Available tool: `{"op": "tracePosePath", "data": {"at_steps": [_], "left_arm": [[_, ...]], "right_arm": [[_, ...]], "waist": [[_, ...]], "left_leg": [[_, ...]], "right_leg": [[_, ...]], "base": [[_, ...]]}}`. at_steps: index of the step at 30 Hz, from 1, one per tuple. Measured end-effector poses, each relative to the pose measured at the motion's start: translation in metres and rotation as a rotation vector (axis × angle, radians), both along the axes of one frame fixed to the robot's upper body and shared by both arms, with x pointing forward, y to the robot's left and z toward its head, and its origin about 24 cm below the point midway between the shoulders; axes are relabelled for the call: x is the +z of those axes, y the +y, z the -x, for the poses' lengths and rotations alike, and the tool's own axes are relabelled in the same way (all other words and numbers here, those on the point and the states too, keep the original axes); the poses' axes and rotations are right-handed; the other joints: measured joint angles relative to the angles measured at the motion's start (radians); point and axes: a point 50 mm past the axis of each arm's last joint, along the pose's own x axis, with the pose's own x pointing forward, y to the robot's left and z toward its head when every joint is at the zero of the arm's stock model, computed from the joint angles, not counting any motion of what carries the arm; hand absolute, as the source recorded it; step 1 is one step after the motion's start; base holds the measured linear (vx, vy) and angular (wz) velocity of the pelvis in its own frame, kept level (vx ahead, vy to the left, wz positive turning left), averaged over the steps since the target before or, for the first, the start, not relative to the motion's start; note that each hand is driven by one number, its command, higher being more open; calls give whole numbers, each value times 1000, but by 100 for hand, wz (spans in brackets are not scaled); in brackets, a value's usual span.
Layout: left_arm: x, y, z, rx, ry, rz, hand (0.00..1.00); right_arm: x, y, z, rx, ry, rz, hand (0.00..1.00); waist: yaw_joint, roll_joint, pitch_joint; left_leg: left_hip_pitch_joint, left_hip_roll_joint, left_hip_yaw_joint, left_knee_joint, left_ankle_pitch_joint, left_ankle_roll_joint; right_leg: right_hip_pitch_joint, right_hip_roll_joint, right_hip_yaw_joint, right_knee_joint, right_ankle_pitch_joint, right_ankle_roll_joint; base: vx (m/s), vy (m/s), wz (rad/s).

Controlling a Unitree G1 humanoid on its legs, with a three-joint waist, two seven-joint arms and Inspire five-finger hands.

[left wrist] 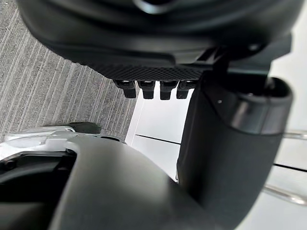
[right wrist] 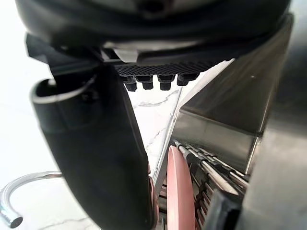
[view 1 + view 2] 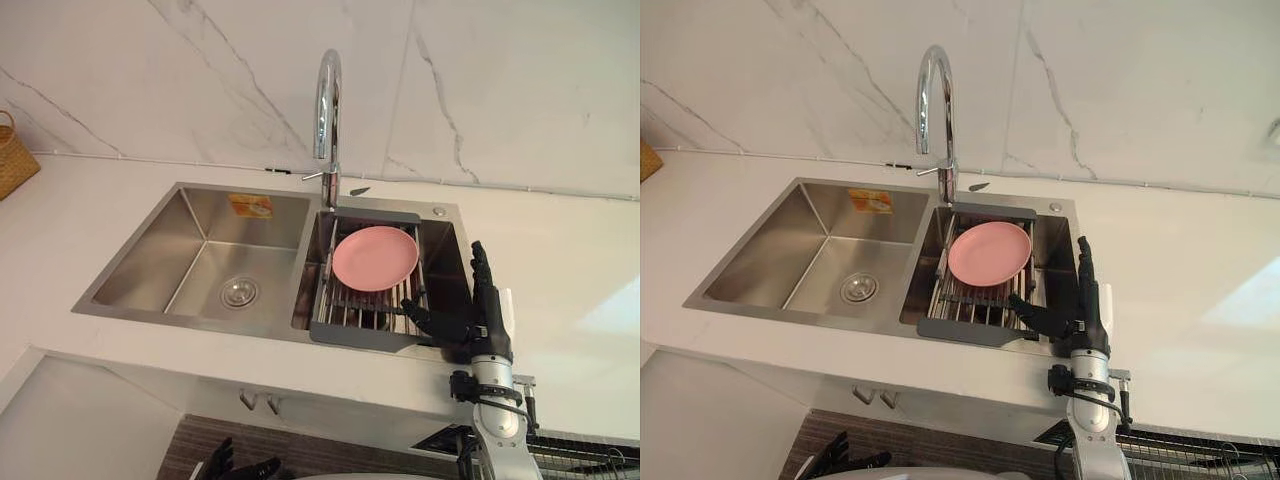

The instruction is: Walk over to the sink, pick up the cup, carry it to the dishwasher, place the cup inside the dishwasher, then close the dishwasher door

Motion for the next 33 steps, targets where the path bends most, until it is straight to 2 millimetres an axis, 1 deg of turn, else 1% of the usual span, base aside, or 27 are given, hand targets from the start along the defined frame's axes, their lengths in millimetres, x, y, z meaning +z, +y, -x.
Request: {"op": "tracePosePath", "data": {"at_steps": [4,7,10,11,18,22,23,27,31,33], "left_arm": [[-1,-1,3,16,7,-3,100],[-1,0,4,29,9,-5,100],[-2,0,5,40,13,-4,100],[-2,0,5,40,13,-3,100],[-2,0,5,42,17,-1,100],[-2,0,6,50,18,6,100],[-2,0,6,50,20,7,100],[-2,0,4,37,21,5,100],[-1,0,2,32,18,4,100],[-1,0,2,31,20,5,100]], "right_arm": [[8,0,-4,26,-26,29,100],[17,-1,-7,51,-51,105,100],[26,-2,-14,75,-74,197,100],[28,-3,-15,85,-74,235,100],[35,-15,-24,144,-10,429,100],[43,-18,-34,194,-2,521,100],[46,-18,-39,209,2,564,100],[48,-18,-47,245,26,641,100],[45,-17,-49,265,47,676,100],[44,-16,-55,279,60,695,100]], "waist": [[-1,2,-1],[-1,3,-1],[0,3,-1],[0,4,-1],[0,4,0],[0,3,0],[0,3,0],[3,1,1],[12,-3,3],[13,-3,4]], "left_leg": [[3,6,5,-5,4,-2],[18,12,7,-20,11,-8],[20,21,11,-22,14,-12],[19,24,10,-22,14,-15],[18,29,2,-22,14,-19],[17,27,2,-23,14,-19],[17,26,1,-23,14,-19],[18,24,-1,-23,14,-19],[18,23,-9,-27,15,-18],[18,22,-12,-27,16,-17]], "right_leg": [[3,3,-14,-12,9,-2],[9,6,-30,-13,8,-2],[9,1,-80,-16,14,-6],[9,4,-81,-16,14,-7],[23,11,-94,-33,21,-9],[28,9,-95,-46,28,-8],[28,9,-95,-46,28,-8],[30,7,-98,-46,29,-7],[34,6,-105,-46,29,-7],[35,5,-108,-47,29,-7]], "base": [[-31,-18,-3],[-36,-30,-3],[-20,-19,-4],[-16,-33,1],[4,-15,3],[0,0,0],[0,0,0],[-8,0,1],[-21,-6,4],[-19,-6,5]]}}
